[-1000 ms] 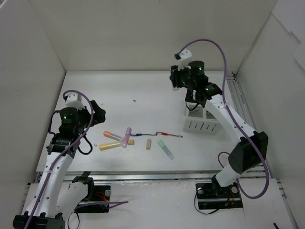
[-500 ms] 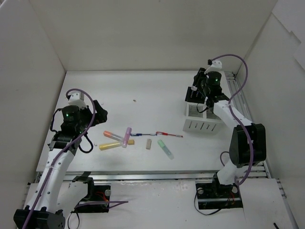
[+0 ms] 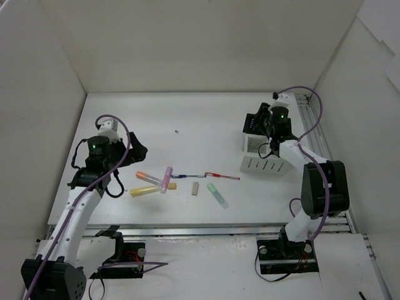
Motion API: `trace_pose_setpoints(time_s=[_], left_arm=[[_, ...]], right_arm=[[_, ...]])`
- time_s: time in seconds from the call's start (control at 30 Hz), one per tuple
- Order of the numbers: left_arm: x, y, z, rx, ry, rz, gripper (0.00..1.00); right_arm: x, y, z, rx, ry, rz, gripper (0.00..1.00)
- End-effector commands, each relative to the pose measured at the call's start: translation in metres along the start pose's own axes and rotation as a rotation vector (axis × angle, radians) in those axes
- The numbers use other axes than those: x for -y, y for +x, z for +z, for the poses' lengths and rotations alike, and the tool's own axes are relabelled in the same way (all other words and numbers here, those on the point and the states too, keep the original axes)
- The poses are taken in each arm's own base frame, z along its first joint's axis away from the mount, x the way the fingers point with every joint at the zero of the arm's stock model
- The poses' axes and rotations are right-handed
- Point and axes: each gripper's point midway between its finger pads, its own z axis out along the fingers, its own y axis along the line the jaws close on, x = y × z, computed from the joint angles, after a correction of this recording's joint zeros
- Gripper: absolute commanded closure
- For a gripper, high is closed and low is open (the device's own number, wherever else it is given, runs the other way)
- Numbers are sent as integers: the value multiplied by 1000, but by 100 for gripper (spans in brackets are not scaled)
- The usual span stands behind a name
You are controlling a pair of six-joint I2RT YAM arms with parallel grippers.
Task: Sort the stationery into containers
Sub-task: Place the stationery in the storage box, then pick up the stationery from the center of the board.
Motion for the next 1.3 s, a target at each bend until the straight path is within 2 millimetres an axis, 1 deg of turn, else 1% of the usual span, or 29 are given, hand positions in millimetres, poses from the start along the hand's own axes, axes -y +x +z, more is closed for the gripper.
trace_pose_setpoints(time_s=[0.0,0.03,0.07,0.13,0.17,0.2,0.23,0.27,0.3,0.33,0.37,0.4,0.43,0.47,0.5,0.53,0.57,0.6,0.67,0.7,0.73,0.77,0.83,0.9,0.93,0.97,1.13,1.23,1.27], left_arm=[[16,-9,5,15,79,1,0],[16,-7,8,1,77,0,0],[19,-3,9,-13,89,4,0],[18,3,12,-36,93,8,0],[19,5,13,-46,99,8,0],[21,8,14,-55,106,11,0],[20,11,15,-64,104,10,0],[19,16,16,-79,105,10,0],[19,16,16,-83,107,14,0],[19,18,17,-93,108,15,0],[19,21,18,-102,113,23,0],[19,21,18,-107,113,25,0],[16,23,19,-115,103,26,0],[19,24,19,-122,110,30,0],[18,26,20,-132,105,25,0],[21,28,21,-138,113,30,0],[21,30,22,-144,111,29,0],[22,33,24,-156,114,30,0],[26,38,27,-174,116,39,0],[26,42,29,-190,110,42,0],[26,43,29,-193,97,50,0],[31,48,30,-208,105,63,0],[32,50,29,-211,80,81,0],[39,56,27,-217,84,103,0],[41,56,25,-217,75,112,0],[47,59,22,-222,87,130,0],[51,55,5,-178,32,162,0],[59,53,-4,-131,67,171,0],[61,53,-7,-118,81,173,0]], right_arm=[[-16,-65,-15,197,-49,35,56],[-21,-67,-18,196,-77,31,52],[-25,-75,-26,212,-92,29,42],[-32,-80,-33,206,-124,15,37],[-33,-76,-37,175,-125,-2,28],[-38,-85,-46,178,-134,-32,25],[-43,-74,-51,125,-126,-62,22],[-48,-82,-63,135,-127,-88,12],[-60,-83,-71,130,-141,-151,7],[-60,-71,-78,82,-113,-183,2],[-68,-78,-92,96,-126,-200,2],[-81,-72,-102,76,-158,-225,2],[-82,-59,-110,30,-158,-243,2],[-86,-57,-122,29,-177,-256,2],[-103,-43,-134,-3,-227,-274,2],[-105,-34,-144,-29,-243,-278,2],[-111,-16,-151,-72,-268,-279,2],[-126,2,-160,-110,-313,-291,2],[-137,36,-171,-195,-356,-307,2],[-152,55,-181,-233,-404,-332,2],[-158,68,-187,-264,-426,-345,2],[-169,90,-195,-314,-463,-358,2],[-169,124,-200,-424,-468,-391,2],[-178,145,-212,-491,-486,-418,2],[-172,156,-212,-527,-454,-440,2],[-175,171,-215,-565,-455,-468,2],[-166,216,-217,-710,-424,-555,4],[-158,239,-214,-776,-390,-568,8],[-158,242,-212,-780,-376,-573,10]])
